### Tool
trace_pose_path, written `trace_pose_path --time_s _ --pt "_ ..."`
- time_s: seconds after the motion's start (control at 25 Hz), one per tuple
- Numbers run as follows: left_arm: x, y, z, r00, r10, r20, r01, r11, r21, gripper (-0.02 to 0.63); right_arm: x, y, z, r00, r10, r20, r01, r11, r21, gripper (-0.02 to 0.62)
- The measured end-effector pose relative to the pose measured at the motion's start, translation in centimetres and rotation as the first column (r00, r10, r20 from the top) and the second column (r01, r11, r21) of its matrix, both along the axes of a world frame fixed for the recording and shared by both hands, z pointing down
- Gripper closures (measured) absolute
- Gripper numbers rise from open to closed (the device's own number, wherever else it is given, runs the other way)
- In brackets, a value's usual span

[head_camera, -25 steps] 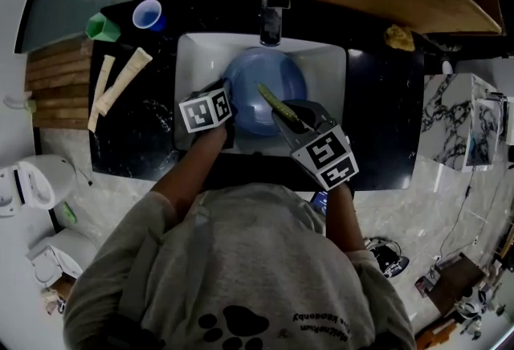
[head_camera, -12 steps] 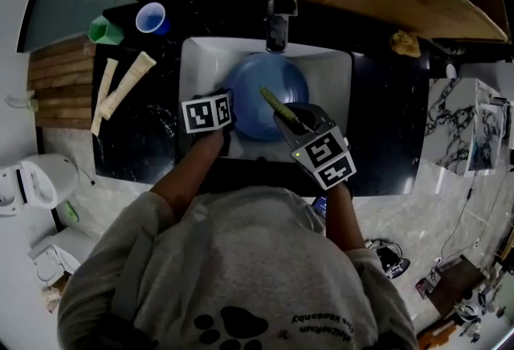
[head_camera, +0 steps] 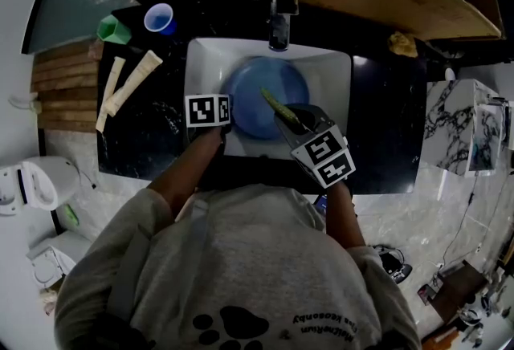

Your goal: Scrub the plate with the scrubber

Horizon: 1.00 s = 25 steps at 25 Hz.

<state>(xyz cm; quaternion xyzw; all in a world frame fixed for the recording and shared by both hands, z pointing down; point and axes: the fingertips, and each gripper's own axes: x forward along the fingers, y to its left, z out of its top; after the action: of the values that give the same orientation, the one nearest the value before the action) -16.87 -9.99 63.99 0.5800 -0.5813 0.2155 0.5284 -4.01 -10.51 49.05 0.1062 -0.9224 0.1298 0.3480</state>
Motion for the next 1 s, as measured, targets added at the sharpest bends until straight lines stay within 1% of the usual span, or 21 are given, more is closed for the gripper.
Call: trace_pose_path --time_s 0.12,0.2,0.28,0.36,0.44,0.56,0.64,0.76,0.8,0.84,0.92,1.0 --pt "0.1 -0.3 -1.0 1.000 0.009 0.015 -0.010 0.999 0.038 0.499 0.4 0.0 0.2 1.000 0.020 -0.002 -0.020 1.000 0.015 0.528" --pt "0.2 -0.7 -2.3 1.000 0.007 0.027 -0.010 0.995 0.103 0.499 0.7 -0.3 0.5 0.999 0.048 -0.009 -0.048 0.998 0.033 0.528" --pt "0.4 -1.3 -4.6 0.998 -0.003 0.058 -0.009 0.978 0.208 0.500 1.1 -0.8 0.8 0.996 0.091 -0.015 -0.090 0.994 0.057 0.528" --pt "0.5 -2.1 -7.4 0.994 -0.007 0.113 -0.030 0.947 0.321 0.525 1.3 -1.6 0.6 0.989 0.150 -0.010 -0.149 0.985 0.083 0.528" --pt "0.9 -2.8 -10.1 0.987 -0.003 0.159 -0.064 0.907 0.416 0.528 1.6 -2.4 0.2 0.977 0.215 0.001 -0.213 0.970 0.115 0.528" --pt "2.0 -3.4 -13.4 0.981 0.005 0.196 -0.109 0.841 0.529 0.530 2.3 -3.4 -1.0 0.953 0.302 0.039 -0.304 0.937 0.172 0.528" --pt "2.6 -3.5 -15.6 0.975 -0.001 0.220 -0.134 0.792 0.595 0.569 2.5 -3.9 -2.3 0.934 0.348 0.080 -0.357 0.910 0.211 0.528" --pt "3.5 -3.6 -19.0 0.963 -0.014 0.268 -0.178 0.714 0.677 0.579 2.6 -4.4 -5.2 0.905 0.385 0.179 -0.422 0.862 0.281 0.528" --pt "3.8 -3.7 -20.1 0.959 -0.020 0.282 -0.191 0.689 0.699 0.600 2.6 -4.5 -6.3 0.895 0.391 0.215 -0.442 0.845 0.301 0.528" --pt "4.1 -3.7 -21.2 0.956 -0.025 0.293 -0.204 0.662 0.721 0.600 2.5 -4.5 -7.5 0.883 0.395 0.254 -0.462 0.828 0.318 0.528" --pt "4.7 -3.7 -23.5 0.949 -0.032 0.312 -0.230 0.608 0.760 0.601 2.4 -4.4 -9.9 0.853 0.395 0.342 -0.504 0.794 0.340 0.528" --pt "5.3 -3.7 -25.8 0.941 -0.043 0.337 -0.258 0.554 0.792 0.601 2.6 -4.1 -12.0 0.822 0.395 0.410 -0.542 0.764 0.351 0.528"
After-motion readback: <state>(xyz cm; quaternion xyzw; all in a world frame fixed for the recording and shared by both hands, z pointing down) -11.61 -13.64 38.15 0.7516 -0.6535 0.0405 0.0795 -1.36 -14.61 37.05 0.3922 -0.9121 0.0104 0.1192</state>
